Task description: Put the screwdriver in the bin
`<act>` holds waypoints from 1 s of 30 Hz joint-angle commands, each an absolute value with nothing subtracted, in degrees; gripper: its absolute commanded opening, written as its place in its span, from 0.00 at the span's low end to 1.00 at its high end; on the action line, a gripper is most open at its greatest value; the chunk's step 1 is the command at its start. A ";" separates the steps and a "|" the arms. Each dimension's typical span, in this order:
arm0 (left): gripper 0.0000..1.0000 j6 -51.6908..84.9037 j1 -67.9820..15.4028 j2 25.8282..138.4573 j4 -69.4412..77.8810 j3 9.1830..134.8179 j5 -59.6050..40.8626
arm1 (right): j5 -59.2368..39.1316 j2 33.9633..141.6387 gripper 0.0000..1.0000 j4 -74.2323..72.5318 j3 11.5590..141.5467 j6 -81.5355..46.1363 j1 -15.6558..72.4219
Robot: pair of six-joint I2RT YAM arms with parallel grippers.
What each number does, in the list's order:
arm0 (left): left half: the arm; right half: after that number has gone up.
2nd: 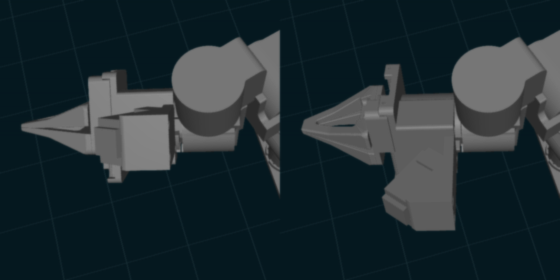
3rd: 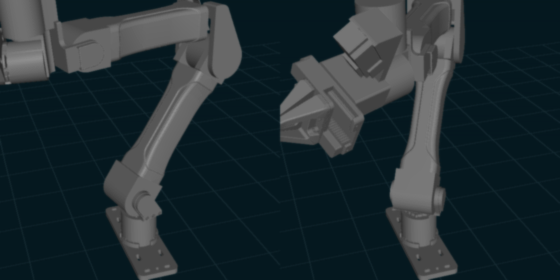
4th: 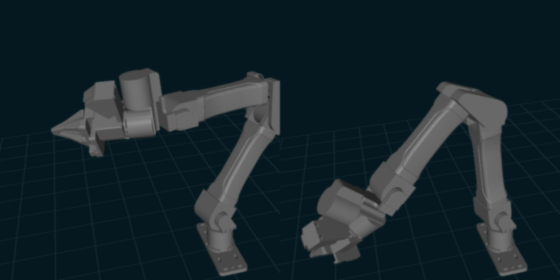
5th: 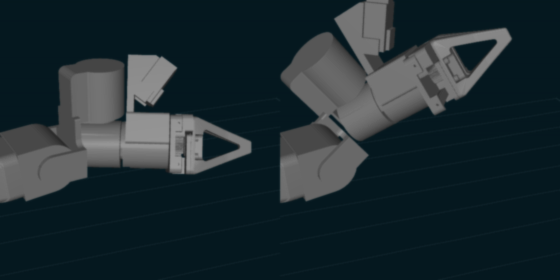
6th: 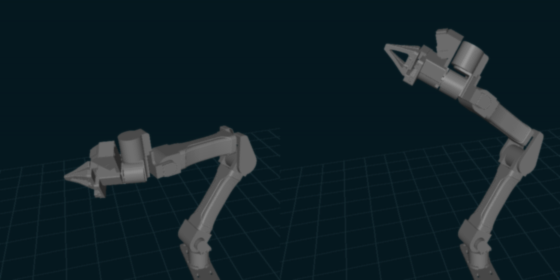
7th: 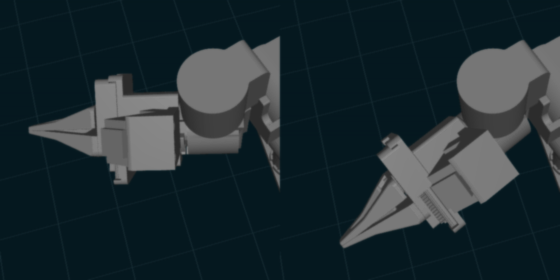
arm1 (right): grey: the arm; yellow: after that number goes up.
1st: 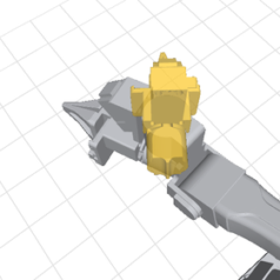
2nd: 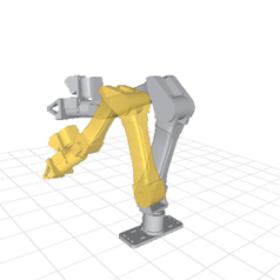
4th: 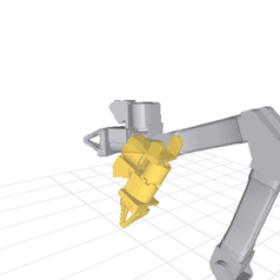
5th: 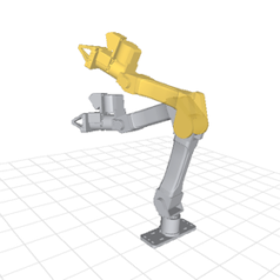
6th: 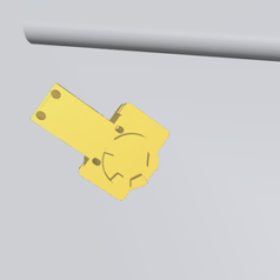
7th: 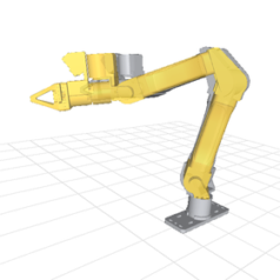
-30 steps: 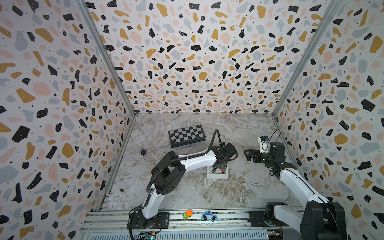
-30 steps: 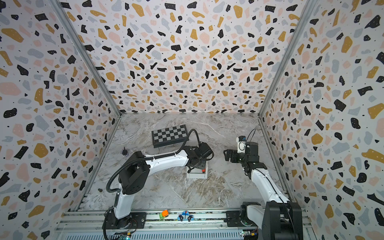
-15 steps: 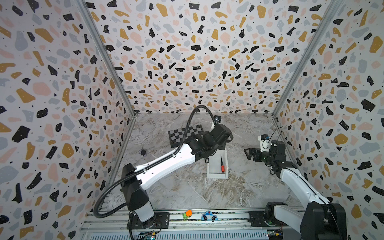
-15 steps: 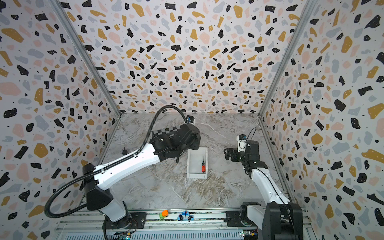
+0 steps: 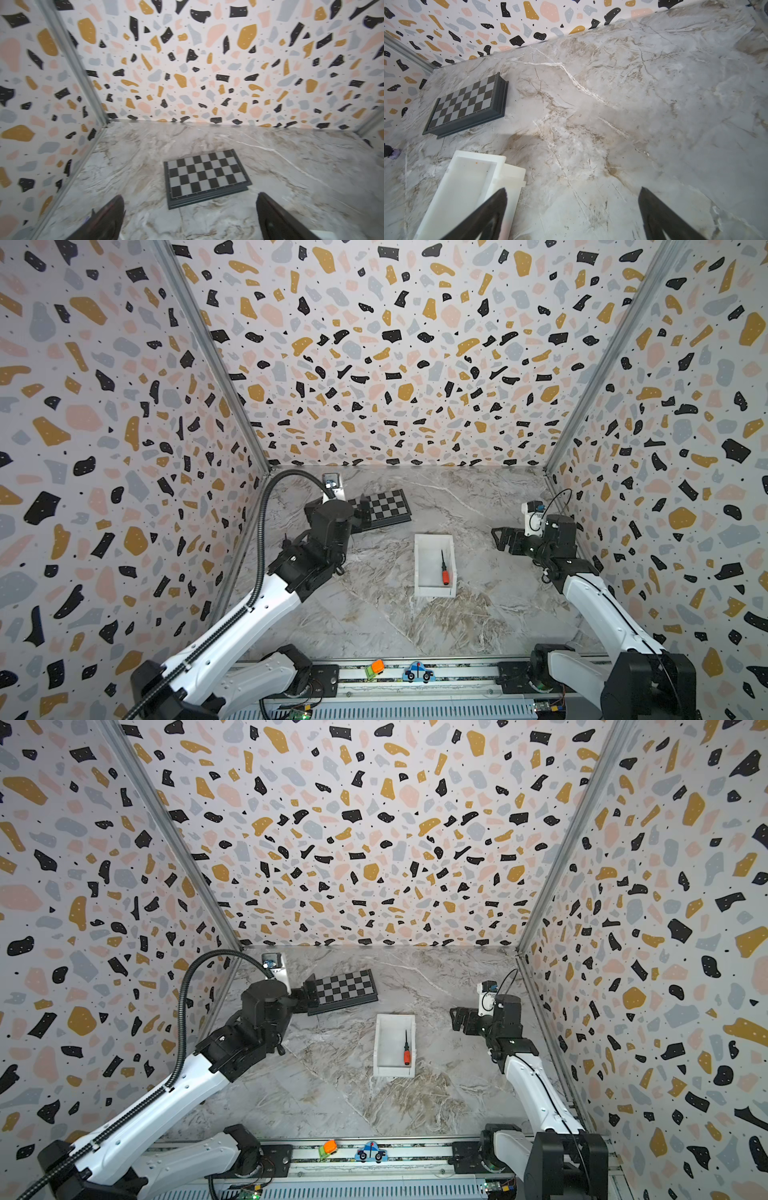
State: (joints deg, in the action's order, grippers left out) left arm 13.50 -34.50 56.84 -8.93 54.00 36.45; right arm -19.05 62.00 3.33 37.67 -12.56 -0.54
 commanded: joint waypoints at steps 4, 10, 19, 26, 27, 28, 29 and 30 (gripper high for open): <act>1.00 0.43 -27.62 47.13 13.87 36.63 46.95 | -18.79 57.34 0.99 -4.95 35.71 -14.44 -0.77; 1.00 -4.63 -17.96 43.51 26.71 22.85 39.20 | -18.65 54.24 0.99 -7.29 34.28 -11.94 -0.70; 1.00 0.95 -13.27 49.61 55.93 4.01 31.35 | -13.69 55.58 0.99 -9.59 32.43 -10.00 -0.70; 1.00 -2.75 -13.01 57.10 62.33 1.37 29.47 | -11.19 57.47 0.99 -29.57 22.18 -4.94 -0.70; 1.00 -2.80 -12.95 58.95 63.71 1.33 29.35 | -9.41 58.17 0.99 -32.70 20.64 -5.80 -0.69; 1.00 -2.88 -12.92 61.02 66.05 1.03 29.58 | -7.46 59.23 0.99 -34.85 19.60 -6.27 -0.64; 1.00 -2.90 -12.92 62.80 68.44 0.99 30.03 | -6.61 60.44 0.99 -36.46 19.20 -5.01 -0.61; 1.00 -2.58 -12.85 64.25 69.37 1.42 30.05 | -6.70 62.01 0.99 -37.67 19.02 -2.69 -0.54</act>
State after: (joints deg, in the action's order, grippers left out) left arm -1.93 -13.21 61.71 59.42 1.17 30.44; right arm -9.91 60.18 -27.38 19.27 -6.17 -0.54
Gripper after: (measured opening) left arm 0.999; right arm 0.990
